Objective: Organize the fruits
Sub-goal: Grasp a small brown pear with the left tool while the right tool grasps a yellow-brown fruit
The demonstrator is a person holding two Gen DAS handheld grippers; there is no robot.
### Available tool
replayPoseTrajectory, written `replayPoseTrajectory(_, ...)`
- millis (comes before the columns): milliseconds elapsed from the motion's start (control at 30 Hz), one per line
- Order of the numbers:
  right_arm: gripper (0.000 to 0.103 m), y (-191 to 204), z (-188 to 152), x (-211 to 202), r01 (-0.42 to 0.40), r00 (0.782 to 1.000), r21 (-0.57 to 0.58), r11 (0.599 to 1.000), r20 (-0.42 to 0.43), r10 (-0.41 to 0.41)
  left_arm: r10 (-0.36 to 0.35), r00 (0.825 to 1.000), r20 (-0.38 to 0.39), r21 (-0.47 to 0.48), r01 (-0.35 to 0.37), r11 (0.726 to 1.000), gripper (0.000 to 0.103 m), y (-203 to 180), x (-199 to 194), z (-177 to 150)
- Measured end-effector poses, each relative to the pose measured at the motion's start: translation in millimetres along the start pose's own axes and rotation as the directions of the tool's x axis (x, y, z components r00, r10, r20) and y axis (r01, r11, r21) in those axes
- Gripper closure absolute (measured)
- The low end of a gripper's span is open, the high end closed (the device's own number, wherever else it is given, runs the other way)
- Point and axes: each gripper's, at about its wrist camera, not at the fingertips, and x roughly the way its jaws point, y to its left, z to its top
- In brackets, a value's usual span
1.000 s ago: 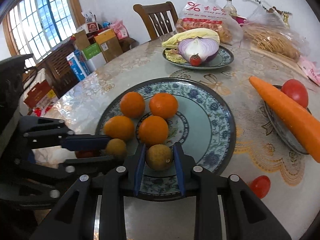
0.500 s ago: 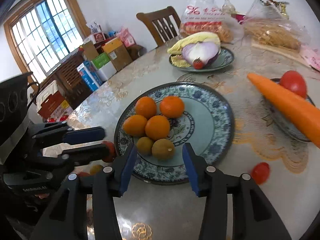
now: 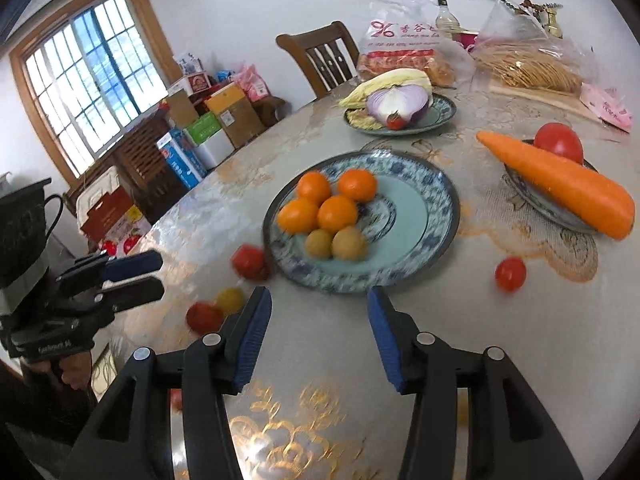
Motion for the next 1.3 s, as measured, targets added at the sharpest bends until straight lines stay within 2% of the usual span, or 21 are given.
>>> replayPoseTrajectory(533, 0.052, 29, -68, -40, -0.001, 1.0, 0.02, 1.0, 0.03, 0.0, -0.045, 0.999, -0.026, 0.016, 0.046, 0.999, 0.065, -25, -21, -54)
replayPoseTrajectory(600, 0.052, 29, -77, -42, -0.02, 1.0, 0.052, 0.998, 0.025, 0.019, -0.058, 0.998, -0.035, 0.013, 0.058, 0.998, 0.065, -27, -22, -64)
replayPoseTrajectory(667, 0.052, 29, -91, -45, -0.085, 0.996, 0.1, 0.991, 0.027, 0.082, -0.063, 0.998, -0.023, 0.009, 0.063, 0.998, 0.065, -26, -28, -68)
replayPoseTrajectory(733, 0.052, 31, -98, -50, -0.099, 0.995, 0.106, 0.989, 0.034, 0.096, -0.073, 0.997, 0.001, 0.0, 0.073, 0.997, 0.065, -23, -33, -64)
replayPoseTrajectory(833, 0.052, 28, -99, -57, -0.054, 0.997, 0.089, 0.995, 0.059, 0.049, -0.077, 0.997, 0.024, 0.003, 0.077, 0.997, 0.065, -17, -32, -45)
replayPoseTrajectory(1033, 0.052, 8, -87, -65, 0.013, 0.992, 0.143, 0.99, 0.122, -0.031, -0.106, 0.994, -0.003, -0.026, 0.106, 0.994, 0.056, -9, 1, -4)
replayPoseTrajectory(1100, 0.052, 4, -87, -66, 0.019, 0.989, 0.149, 0.989, 0.14, -0.04, -0.103, 0.994, -0.044, -0.04, 0.101, 0.994, 0.056, -6, 17, 7)
replayPoseTrajectory(1167, 0.053, 0, -86, -67, 0.031, 0.987, 0.142, 0.989, 0.151, -0.053, -0.057, 0.993, -0.106, -0.04, 0.053, 0.998, 0.056, -5, 37, 14)
replayPoseTrajectory(1300, 0.053, -12, -84, -68, 0.089, 0.984, 0.145, 0.985, 0.142, -0.109, 0.003, 0.985, -0.173, -0.041, -0.011, 0.999, 0.056, 0, 61, 17)
